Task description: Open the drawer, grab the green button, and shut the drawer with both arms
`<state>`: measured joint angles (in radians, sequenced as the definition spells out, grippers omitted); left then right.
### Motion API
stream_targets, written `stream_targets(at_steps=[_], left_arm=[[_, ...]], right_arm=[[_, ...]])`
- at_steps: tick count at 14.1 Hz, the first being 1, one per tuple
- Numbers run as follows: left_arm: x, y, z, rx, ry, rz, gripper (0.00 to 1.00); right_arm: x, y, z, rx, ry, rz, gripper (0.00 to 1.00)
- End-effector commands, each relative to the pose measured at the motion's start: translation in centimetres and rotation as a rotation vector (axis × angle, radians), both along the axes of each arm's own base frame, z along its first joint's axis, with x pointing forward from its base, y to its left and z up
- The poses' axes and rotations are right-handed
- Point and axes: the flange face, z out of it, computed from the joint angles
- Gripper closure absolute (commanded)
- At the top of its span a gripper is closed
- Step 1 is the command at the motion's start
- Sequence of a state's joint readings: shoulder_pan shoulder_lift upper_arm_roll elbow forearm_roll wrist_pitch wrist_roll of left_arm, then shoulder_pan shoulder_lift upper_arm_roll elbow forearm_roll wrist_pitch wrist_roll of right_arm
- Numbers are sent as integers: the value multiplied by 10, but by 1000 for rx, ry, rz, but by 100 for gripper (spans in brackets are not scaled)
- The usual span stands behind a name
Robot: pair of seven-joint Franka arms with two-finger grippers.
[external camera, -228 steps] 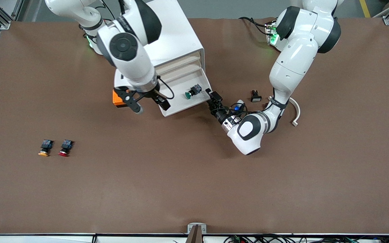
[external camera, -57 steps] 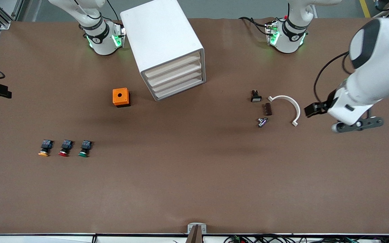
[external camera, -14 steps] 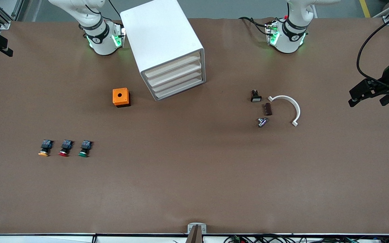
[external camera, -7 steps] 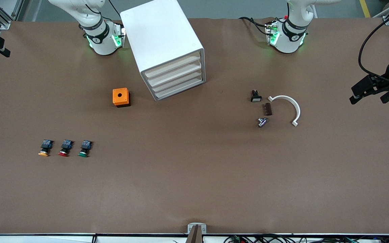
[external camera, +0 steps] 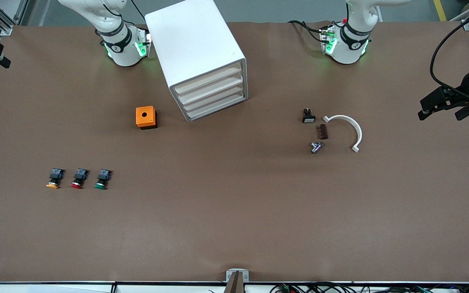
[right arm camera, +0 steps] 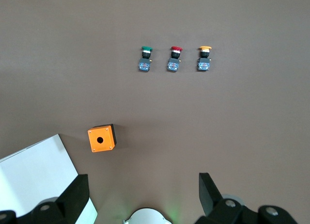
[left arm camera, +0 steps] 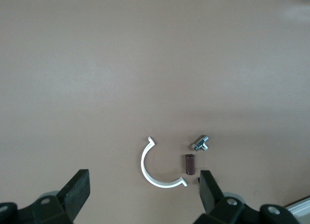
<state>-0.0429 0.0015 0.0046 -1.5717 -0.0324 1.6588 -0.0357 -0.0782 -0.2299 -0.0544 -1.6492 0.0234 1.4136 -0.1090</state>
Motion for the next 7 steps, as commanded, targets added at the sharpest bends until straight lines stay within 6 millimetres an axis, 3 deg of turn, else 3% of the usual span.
stream_targets(at_steps=[1, 7], left_arm=[[-1, 3, 4, 36, 4, -22, 0], [-1, 2, 4, 36, 4, -24, 0]], right_arm=[[-6, 2, 1, 13, -10, -19, 0], [-5, 1, 2, 13, -6, -22, 0]])
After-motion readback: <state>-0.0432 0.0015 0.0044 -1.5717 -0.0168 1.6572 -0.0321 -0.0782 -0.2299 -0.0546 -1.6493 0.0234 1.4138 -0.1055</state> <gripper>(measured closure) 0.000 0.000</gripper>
